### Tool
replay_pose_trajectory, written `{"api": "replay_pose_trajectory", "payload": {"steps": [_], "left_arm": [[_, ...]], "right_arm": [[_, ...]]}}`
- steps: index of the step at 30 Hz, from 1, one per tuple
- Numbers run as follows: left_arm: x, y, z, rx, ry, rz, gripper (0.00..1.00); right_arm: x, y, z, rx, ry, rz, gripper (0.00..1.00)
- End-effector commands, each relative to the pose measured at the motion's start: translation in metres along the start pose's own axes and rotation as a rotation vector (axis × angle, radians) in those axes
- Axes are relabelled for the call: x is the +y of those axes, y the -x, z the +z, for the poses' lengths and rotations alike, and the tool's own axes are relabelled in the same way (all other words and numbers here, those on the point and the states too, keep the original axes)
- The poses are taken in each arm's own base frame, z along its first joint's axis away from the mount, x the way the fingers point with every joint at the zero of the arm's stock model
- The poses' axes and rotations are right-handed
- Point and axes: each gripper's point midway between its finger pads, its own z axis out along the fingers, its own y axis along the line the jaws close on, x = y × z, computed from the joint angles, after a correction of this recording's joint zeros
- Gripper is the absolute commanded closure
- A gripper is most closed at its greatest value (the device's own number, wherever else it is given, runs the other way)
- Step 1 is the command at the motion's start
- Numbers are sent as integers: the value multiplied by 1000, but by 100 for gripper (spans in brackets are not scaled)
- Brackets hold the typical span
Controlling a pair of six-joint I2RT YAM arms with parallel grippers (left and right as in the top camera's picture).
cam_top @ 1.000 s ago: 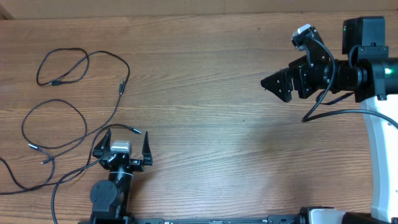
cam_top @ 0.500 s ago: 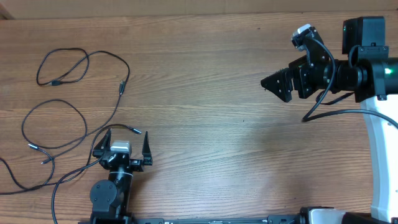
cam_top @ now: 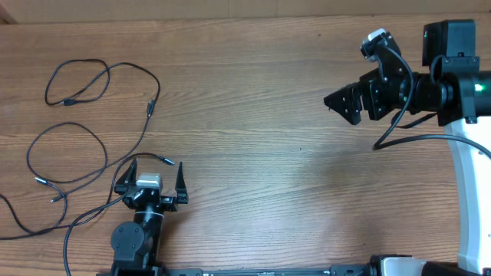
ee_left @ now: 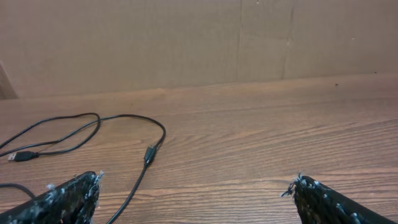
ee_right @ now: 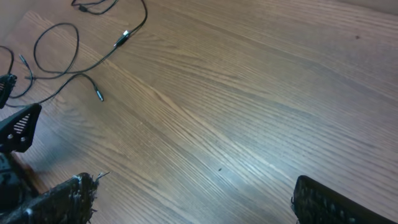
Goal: Untangle cables
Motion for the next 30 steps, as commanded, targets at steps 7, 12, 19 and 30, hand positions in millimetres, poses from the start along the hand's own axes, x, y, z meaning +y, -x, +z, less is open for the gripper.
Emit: {"api": "replay_pose_trajectory", "payload": {"steps": [7, 12, 19, 30], "left_arm": [[4, 0, 0, -3, 19, 23, 0], [4, 0, 0, -3, 19, 23, 0], [4, 0, 0, -3, 19, 23, 0], [4, 0, 0, -3, 19, 23, 0]], "right_arm": [[2, -42, 41, -68, 65, -32, 0], [-3, -75, 66, -96, 56, -54, 0], [-2, -70, 59, -171, 11, -116, 0], [2, -102, 73, -314, -34, -228, 0]]}}
